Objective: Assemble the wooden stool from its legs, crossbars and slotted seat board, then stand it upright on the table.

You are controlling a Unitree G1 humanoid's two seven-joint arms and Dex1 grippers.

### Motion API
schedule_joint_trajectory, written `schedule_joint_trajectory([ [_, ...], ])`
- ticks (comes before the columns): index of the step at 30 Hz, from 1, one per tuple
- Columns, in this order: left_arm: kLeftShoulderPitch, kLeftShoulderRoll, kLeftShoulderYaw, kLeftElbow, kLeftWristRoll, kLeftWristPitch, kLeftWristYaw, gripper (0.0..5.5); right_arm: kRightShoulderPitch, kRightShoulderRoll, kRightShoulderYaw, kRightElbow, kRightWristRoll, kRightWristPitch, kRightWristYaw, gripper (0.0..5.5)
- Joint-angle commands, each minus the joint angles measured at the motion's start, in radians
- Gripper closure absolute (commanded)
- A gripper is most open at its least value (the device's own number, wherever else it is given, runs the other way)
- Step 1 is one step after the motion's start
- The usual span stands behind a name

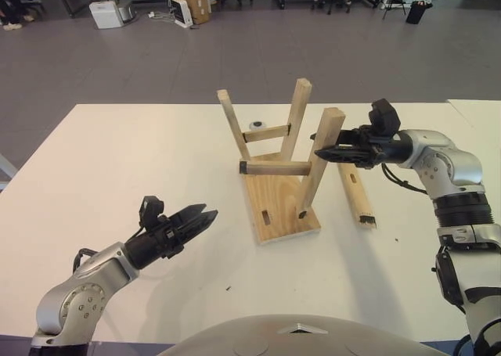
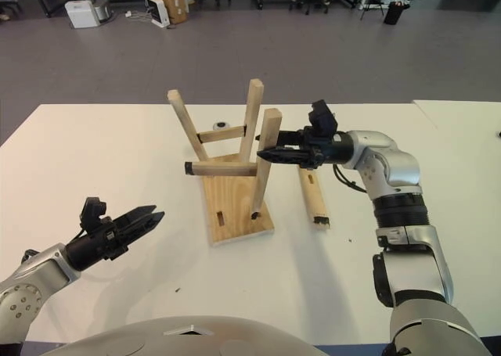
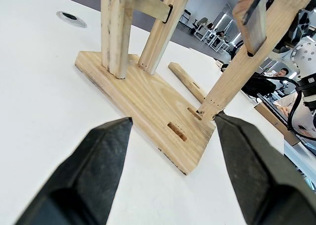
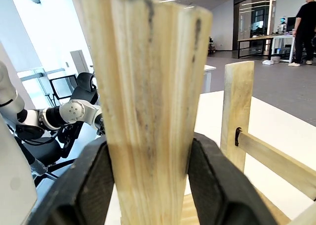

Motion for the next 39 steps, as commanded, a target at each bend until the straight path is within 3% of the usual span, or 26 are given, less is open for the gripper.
schedule_joint_trajectory([
  [1,-0.017,-0.011,-0.016,-0.009,0.027,0.001,0.005,2.42,-0.065,0.009,0.019,0.079,-0.063,-0.060,0.059,3.45],
  [24,-0.025,-0.027,-0.044,-0.005,0.060,0.009,-0.006,2.42,-0.092,0.026,0.023,0.137,-0.044,-0.064,0.093,3.45],
  [39,-0.028,-0.032,-0.083,0.018,0.084,0.006,-0.041,2.42,-0.190,0.049,0.117,0.331,-0.084,-0.221,0.094,3.45],
])
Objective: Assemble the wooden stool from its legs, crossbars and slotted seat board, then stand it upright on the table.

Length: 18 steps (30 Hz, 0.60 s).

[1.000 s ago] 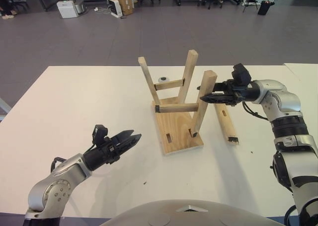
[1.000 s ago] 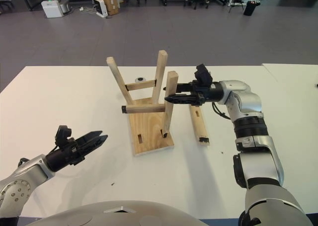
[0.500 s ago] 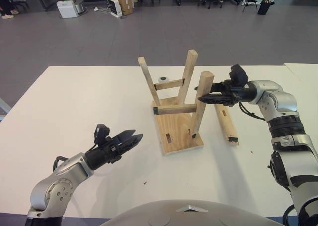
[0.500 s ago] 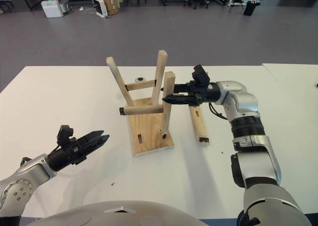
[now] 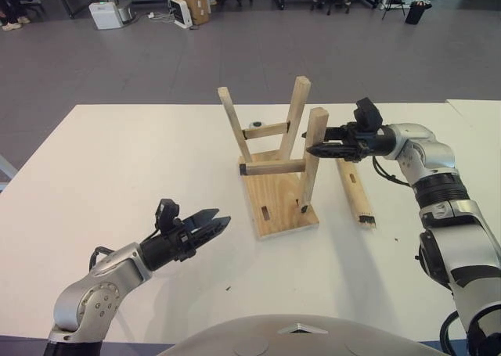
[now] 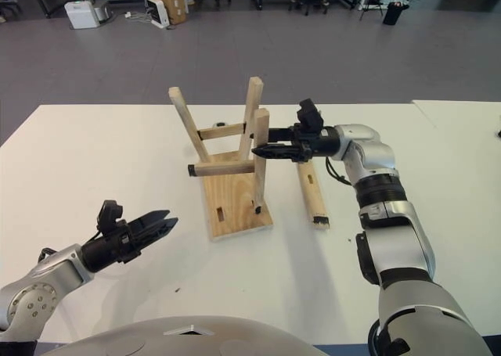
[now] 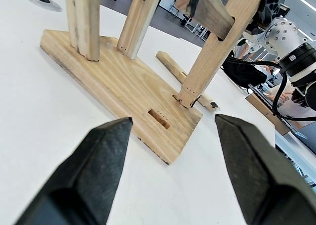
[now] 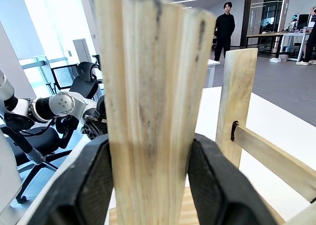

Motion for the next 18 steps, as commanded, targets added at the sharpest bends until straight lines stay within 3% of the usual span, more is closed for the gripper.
schedule_joint_trajectory([
  [1,-0.016,0.004,-0.014,0.021,0.020,0.005,-0.022,2.42,-0.026,-0.023,0.049,0.011,-0.019,-0.036,-0.003,3.45],
  [18,-0.013,-0.006,-0.032,0.012,0.027,0.008,-0.025,2.42,-0.074,-0.245,0.562,0.057,0.064,-0.238,-0.003,3.45],
])
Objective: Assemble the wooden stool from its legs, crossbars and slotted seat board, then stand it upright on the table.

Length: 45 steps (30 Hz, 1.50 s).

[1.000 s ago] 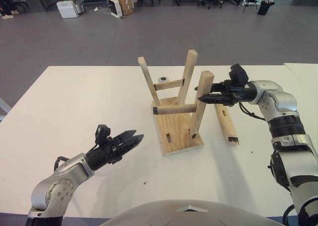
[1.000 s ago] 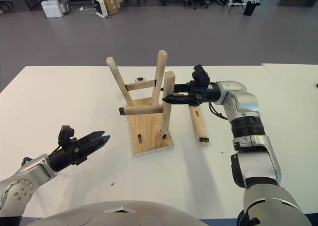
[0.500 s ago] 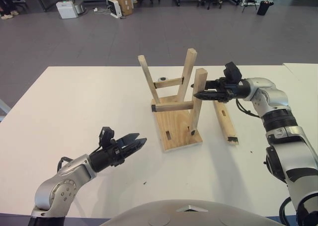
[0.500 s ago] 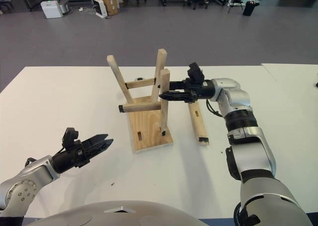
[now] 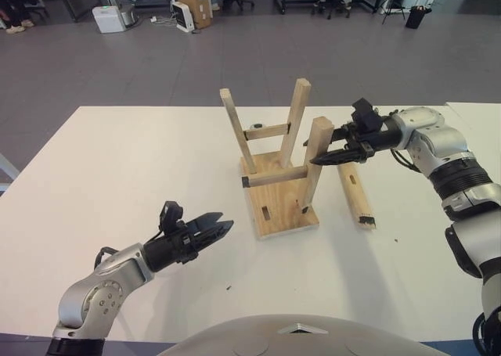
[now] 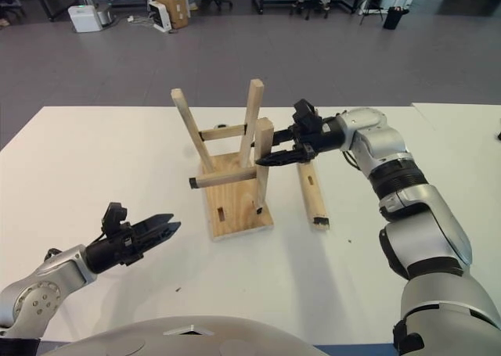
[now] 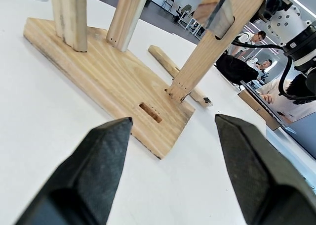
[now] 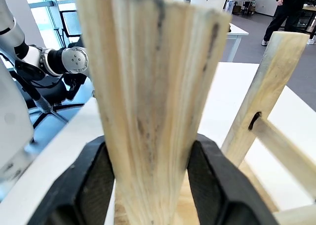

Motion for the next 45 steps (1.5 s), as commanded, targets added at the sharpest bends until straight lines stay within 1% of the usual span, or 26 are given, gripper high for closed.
schedule_joint_trajectory([
  [1,0.002,-0.008,-0.011,-0.021,0.018,0.004,0.015,2.42,0.021,-0.056,0.184,0.071,-0.102,-0.070,-0.003,3.45],
  [5,0.004,-0.017,-0.019,-0.018,0.025,-0.002,0.012,2.42,-0.007,-0.081,0.275,0.086,-0.068,-0.099,-0.003,3.45],
  [8,0.014,-0.029,-0.019,-0.020,0.030,-0.012,0.016,2.42,0.071,-0.128,0.332,0.036,-0.024,-0.092,-0.003,3.45],
  [10,0.024,-0.034,-0.020,-0.020,0.036,-0.017,0.015,2.42,0.113,-0.139,0.359,0.000,-0.004,-0.078,-0.003,3.45],
  [13,0.006,-0.036,-0.028,-0.014,0.043,-0.007,0.011,2.42,0.121,-0.118,0.390,-0.058,0.031,0.041,-0.003,3.45],
  [16,-0.020,-0.030,-0.032,-0.006,0.048,0.003,0.005,2.42,0.149,-0.085,0.360,-0.101,0.080,0.218,-0.003,3.44],
  [18,-0.022,-0.025,-0.031,-0.004,0.050,0.004,0.003,2.42,0.183,-0.086,0.342,-0.126,0.078,0.257,-0.003,3.42],
  [21,-0.011,-0.029,-0.026,-0.006,0.055,-0.003,0.009,2.42,0.271,-0.060,0.271,-0.116,0.004,0.150,-0.024,3.42],
  [24,0.011,-0.037,-0.026,-0.014,0.060,-0.011,0.016,2.42,0.357,-0.023,0.184,-0.112,-0.046,0.047,-0.128,3.42],
  [26,0.018,-0.039,-0.022,-0.015,0.060,-0.013,0.019,2.42,0.373,-0.019,0.134,-0.158,-0.019,0.139,-0.212,3.42],
  [28,0.021,-0.043,-0.019,-0.018,0.062,-0.015,0.026,2.42,0.383,-0.012,0.086,-0.168,-0.017,0.167,-0.244,3.42],
  [31,0.030,-0.048,-0.020,-0.020,0.067,-0.022,0.032,2.42,0.403,-0.007,0.044,-0.141,-0.087,0.075,-0.226,3.42],
  [32,0.035,-0.050,-0.021,-0.022,0.069,-0.024,0.035,2.42,0.414,-0.015,0.044,-0.153,-0.109,0.059,-0.213,3.02],
  [34,0.044,-0.056,-0.024,-0.027,0.071,-0.026,0.040,2.42,0.429,-0.024,0.038,-0.171,-0.156,0.041,-0.185,2.64],
  [36,0.055,-0.064,-0.028,-0.034,0.075,-0.033,0.050,2.42,0.432,-0.005,-0.007,-0.151,-0.231,0.002,-0.192,2.28],
  [38,0.071,-0.076,-0.036,-0.042,0.086,-0.042,0.058,2.42,0.443,0.000,-0.069,-0.159,-0.296,-0.020,-0.264,1.86],
  [39,0.082,-0.083,-0.036,-0.048,0.089,-0.046,0.063,2.42,0.459,0.004,-0.111,-0.188,-0.301,-0.003,-0.313,1.67],
  [41,0.117,-0.099,-0.036,-0.061,0.094,-0.061,0.071,2.42,0.508,0.024,-0.213,-0.279,-0.297,0.044,-0.470,1.38],
  [42,0.136,-0.108,-0.036,-0.067,0.096,-0.069,0.076,2.42,0.523,0.029,-0.247,-0.325,-0.312,0.105,-0.566,1.18],
  [43,0.148,-0.116,-0.038,-0.070,0.099,-0.076,0.079,2.42,0.534,0.044,-0.292,-0.366,-0.303,0.181,-0.663,1.18],
  [44,0.155,-0.121,-0.039,-0.071,0.101,-0.080,0.081,2.42,0.535,0.056,-0.324,-0.390,-0.294,0.244,-0.722,1.18],
  [45,0.158,-0.126,-0.038,-0.072,0.100,-0.083,0.086,2.42,0.536,0.088,-0.374,-0.397,-0.304,0.245,-0.814,1.18],
])
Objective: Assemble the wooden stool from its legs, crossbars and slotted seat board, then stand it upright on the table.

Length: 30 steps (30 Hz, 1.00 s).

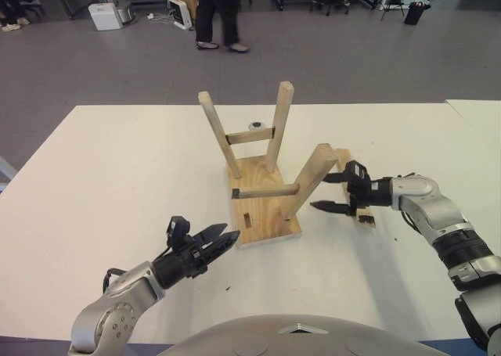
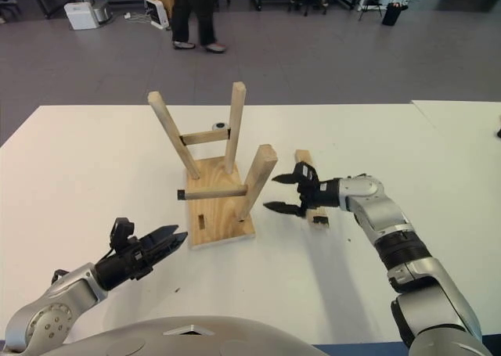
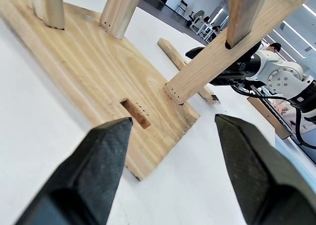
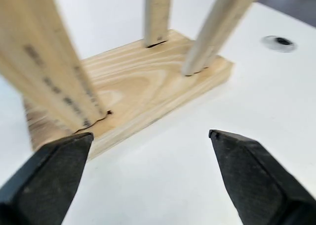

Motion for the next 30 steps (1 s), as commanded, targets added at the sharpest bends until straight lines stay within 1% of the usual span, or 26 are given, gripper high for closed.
schedule_joint_trajectory([
  [1,0.016,-0.012,0.001,-0.014,0.021,-0.016,0.024,2.42,0.010,0.085,-0.161,-0.053,-0.035,0.105,-0.323,1.18],
  [2,0.016,-0.014,0.005,-0.016,0.018,-0.018,0.029,2.42,0.019,0.111,-0.197,-0.065,-0.085,0.104,-0.446,1.18],
  [4,0.020,-0.018,0.011,-0.019,0.020,-0.024,0.037,2.42,0.059,0.154,-0.239,-0.123,-0.158,0.156,-0.634,1.18],
  [6,0.027,-0.025,0.010,-0.022,0.025,-0.032,0.047,2.42,0.114,0.192,-0.255,-0.215,-0.189,0.231,-0.735,1.18],
  [8,0.038,-0.031,0.006,-0.030,0.030,-0.039,0.057,2.42,0.190,0.243,-0.265,-0.342,-0.192,0.360,-0.821,1.18],
  [11,0.053,-0.039,-0.002,-0.041,0.035,-0.049,0.069,2.42,0.301,0.298,-0.280,-0.485,-0.195,0.515,-0.908,1.18],
  [13,0.059,-0.044,-0.006,-0.047,0.039,-0.053,0.073,2.42,0.368,0.334,-0.312,-0.528,-0.202,0.551,-0.954,1.18],
  [16,0.072,-0.051,-0.010,-0.054,0.043,-0.059,0.076,2.42,0.412,0.382,-0.363,-0.557,-0.211,0.578,-1.014,1.18],
  [19,0.077,-0.055,-0.014,-0.057,0.048,-0.063,0.081,2.42,0.431,0.386,-0.369,-0.546,-0.222,0.604,-1.003,1.18],
  [22,0.071,-0.056,-0.012,-0.053,0.075,-0.078,0.094,2.42,0.442,0.360,-0.367,-0.529,-0.250,0.555,-0.967,1.68],
  [26,0.058,-0.053,-0.006,-0.036,0.114,-0.091,0.118,2.42,0.421,0.375,-0.393,-0.503,-0.267,0.534,-0.969,2.40],
  [27,0.048,-0.055,-0.001,-0.031,0.136,-0.095,0.142,2.42,0.418,0.381,-0.392,-0.495,-0.273,0.526,-0.970,2.68],
  [28,0.038,-0.053,0.004,-0.025,0.145,-0.094,0.154,2.42,0.411,0.388,-0.390,-0.477,-0.278,0.514,-0.969,2.73],
  [30,0.021,-0.048,0.014,-0.014,0.158,-0.094,0.166,2.42,0.404,0.398,-0.385,-0.444,-0.286,0.490,-0.966,3.10],
])
